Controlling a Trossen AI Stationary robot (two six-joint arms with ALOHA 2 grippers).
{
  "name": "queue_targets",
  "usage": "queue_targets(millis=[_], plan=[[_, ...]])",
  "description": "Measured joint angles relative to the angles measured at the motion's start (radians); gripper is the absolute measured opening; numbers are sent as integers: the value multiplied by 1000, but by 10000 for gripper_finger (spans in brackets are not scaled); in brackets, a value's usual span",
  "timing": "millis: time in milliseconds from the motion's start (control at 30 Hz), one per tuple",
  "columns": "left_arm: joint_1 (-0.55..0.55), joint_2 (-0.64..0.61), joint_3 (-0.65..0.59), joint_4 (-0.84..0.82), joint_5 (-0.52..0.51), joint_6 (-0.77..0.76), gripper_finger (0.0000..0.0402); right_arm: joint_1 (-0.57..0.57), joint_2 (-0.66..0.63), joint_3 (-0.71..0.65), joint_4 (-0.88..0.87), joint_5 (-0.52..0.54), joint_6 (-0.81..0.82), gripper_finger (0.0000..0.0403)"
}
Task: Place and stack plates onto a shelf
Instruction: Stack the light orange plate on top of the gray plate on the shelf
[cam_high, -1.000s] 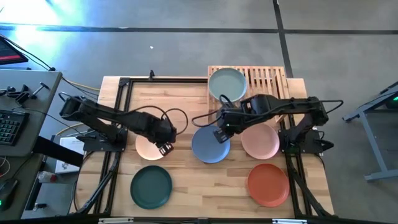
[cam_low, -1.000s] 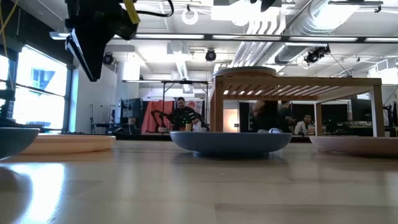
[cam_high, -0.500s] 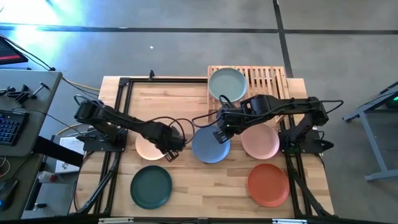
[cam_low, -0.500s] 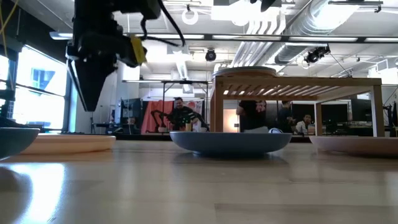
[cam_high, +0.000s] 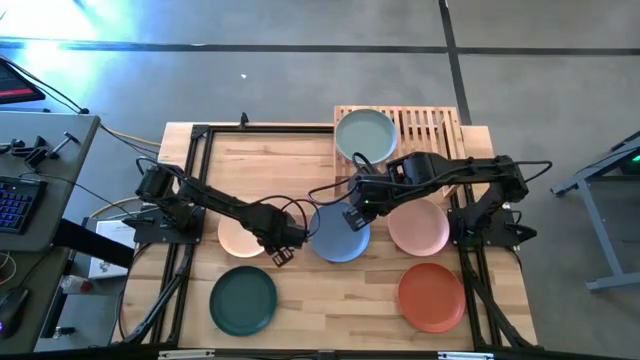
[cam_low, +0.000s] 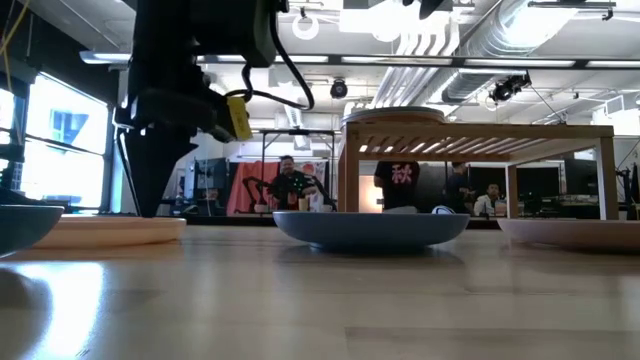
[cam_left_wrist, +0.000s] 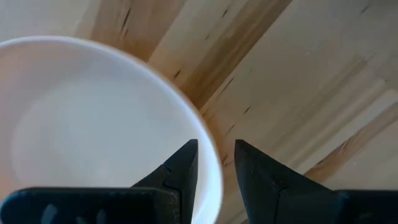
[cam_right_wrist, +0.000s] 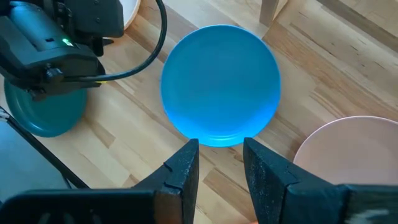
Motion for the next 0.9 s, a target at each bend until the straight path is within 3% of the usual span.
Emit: queue_targets(millis=[900], plan=[[0, 74, 0, 29, -1, 77, 87, 52, 0, 0, 0, 3, 0, 103]])
